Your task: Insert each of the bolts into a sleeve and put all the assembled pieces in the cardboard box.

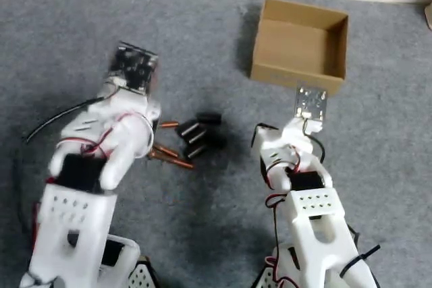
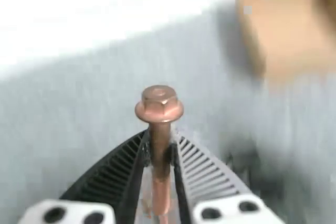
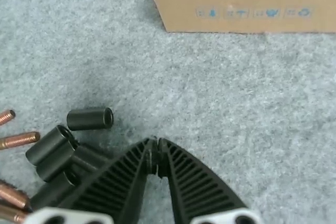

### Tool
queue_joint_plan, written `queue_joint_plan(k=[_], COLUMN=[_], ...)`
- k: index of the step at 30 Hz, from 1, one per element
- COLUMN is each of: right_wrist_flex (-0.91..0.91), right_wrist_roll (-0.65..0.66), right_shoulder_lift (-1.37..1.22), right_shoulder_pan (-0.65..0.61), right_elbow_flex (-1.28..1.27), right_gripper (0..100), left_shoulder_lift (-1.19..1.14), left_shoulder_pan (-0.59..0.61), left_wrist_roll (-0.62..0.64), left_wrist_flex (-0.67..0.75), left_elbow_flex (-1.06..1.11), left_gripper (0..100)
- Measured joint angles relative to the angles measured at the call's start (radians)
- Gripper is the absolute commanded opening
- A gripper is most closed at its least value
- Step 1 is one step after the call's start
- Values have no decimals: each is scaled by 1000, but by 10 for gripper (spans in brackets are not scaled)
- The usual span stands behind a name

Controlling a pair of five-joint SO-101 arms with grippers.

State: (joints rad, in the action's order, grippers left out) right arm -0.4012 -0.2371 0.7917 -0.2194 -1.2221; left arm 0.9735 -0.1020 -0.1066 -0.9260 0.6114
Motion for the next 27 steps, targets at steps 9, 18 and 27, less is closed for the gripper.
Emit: queue_joint_plan(k=[9, 18, 27], right_wrist_flex=[0, 144, 365], right_wrist_roll=[0, 0, 183], right_shoulder_lift=[2, 2, 2], right_shoulder_pan=[0, -195, -443], right_elbow_flex=[0, 0, 0], right_gripper=[4, 4, 4], left_shoulder_lift=[364, 269, 370], left_shoulder_pan=[-49, -180, -199], left_wrist_roll=[-2, 81, 57], left_wrist_flex=[3, 709, 864], left_elbow_flex=[-121, 364, 414], left_gripper=[6, 6, 6])
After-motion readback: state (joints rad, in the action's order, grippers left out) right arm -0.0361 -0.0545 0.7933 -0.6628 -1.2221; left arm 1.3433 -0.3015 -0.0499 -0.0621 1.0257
